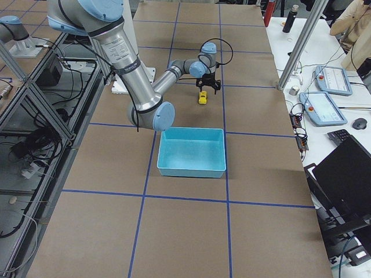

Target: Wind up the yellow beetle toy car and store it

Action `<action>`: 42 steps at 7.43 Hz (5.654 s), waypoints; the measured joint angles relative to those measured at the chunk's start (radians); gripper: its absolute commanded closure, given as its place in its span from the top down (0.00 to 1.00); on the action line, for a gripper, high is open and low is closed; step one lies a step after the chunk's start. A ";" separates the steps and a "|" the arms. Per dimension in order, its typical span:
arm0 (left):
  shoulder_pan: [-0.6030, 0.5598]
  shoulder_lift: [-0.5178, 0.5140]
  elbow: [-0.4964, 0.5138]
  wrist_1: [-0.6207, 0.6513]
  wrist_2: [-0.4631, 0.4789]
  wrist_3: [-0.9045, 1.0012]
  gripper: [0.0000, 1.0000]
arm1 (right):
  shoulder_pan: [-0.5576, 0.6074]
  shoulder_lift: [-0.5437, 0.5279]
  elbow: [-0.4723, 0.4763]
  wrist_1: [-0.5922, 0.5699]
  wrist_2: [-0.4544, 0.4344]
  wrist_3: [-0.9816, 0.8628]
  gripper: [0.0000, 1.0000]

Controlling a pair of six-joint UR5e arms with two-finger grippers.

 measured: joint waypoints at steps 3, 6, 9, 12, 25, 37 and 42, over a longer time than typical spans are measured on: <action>0.000 0.002 0.000 0.000 -0.002 0.000 1.00 | -0.014 0.002 -0.001 0.012 0.011 -0.007 1.00; 0.000 0.002 -0.003 0.000 -0.006 0.000 1.00 | -0.041 -0.006 -0.003 0.012 0.010 -0.015 1.00; 0.000 -0.002 -0.005 0.000 -0.007 -0.001 1.00 | -0.052 -0.011 -0.006 0.012 0.008 -0.018 0.47; 0.000 -0.003 -0.006 0.000 -0.008 -0.002 1.00 | -0.050 -0.017 0.005 0.005 0.009 -0.039 0.00; 0.001 -0.010 0.000 0.000 -0.005 -0.006 1.00 | 0.392 -0.809 0.382 0.174 0.238 -0.519 0.00; 0.006 -0.057 0.070 0.000 -0.003 -0.009 1.00 | 0.360 -0.801 0.282 0.256 0.280 -0.521 1.00; -0.001 -0.140 0.189 0.000 0.000 0.000 1.00 | 0.645 -0.819 0.369 0.182 0.454 -0.537 1.00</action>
